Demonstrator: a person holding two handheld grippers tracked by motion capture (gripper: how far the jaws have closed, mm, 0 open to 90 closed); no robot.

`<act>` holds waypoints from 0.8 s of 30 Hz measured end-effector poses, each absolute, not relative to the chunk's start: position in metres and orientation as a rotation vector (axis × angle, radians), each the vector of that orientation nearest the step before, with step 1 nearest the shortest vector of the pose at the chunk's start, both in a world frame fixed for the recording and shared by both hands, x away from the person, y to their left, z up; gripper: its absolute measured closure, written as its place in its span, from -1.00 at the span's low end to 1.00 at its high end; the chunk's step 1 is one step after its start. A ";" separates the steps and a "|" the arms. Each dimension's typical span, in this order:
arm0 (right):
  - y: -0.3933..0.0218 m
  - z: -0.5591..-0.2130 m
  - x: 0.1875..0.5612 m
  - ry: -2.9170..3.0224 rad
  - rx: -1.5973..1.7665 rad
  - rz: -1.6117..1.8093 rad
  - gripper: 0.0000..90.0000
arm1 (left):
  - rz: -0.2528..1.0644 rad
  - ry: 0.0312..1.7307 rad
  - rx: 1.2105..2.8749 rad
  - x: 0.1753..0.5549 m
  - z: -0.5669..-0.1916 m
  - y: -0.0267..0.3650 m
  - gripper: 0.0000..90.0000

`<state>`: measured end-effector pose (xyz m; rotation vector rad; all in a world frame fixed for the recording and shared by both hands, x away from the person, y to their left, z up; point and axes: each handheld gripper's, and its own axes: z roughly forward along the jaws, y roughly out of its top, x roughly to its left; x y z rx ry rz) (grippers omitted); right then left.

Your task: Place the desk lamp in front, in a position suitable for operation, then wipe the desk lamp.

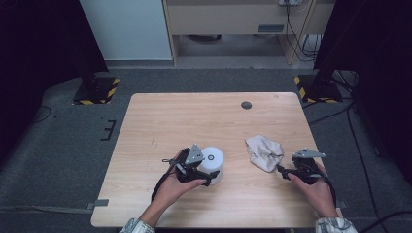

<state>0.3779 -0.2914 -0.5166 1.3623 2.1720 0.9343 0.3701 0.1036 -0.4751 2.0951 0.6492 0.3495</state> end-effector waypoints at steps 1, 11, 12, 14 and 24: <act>-0.291 -0.516 0.378 2.169 1.364 0.933 -0.42 | 0.345 0.648 2.097 0.370 -0.475 0.101 -0.83; -0.294 -0.509 0.377 2.123 1.354 0.941 -0.38 | 0.320 0.626 2.113 0.374 -0.474 0.082 -0.83; -0.294 -0.509 0.377 2.123 1.354 0.941 -0.38 | 0.320 0.626 2.113 0.374 -0.474 0.082 -0.83; -0.293 -0.506 0.377 2.113 1.348 0.948 -0.37 | 0.314 0.618 2.115 0.374 -0.474 0.079 -0.82; -0.281 -0.496 0.391 2.120 1.299 1.004 -0.44 | 0.298 0.604 2.119 0.374 -0.474 0.073 -0.83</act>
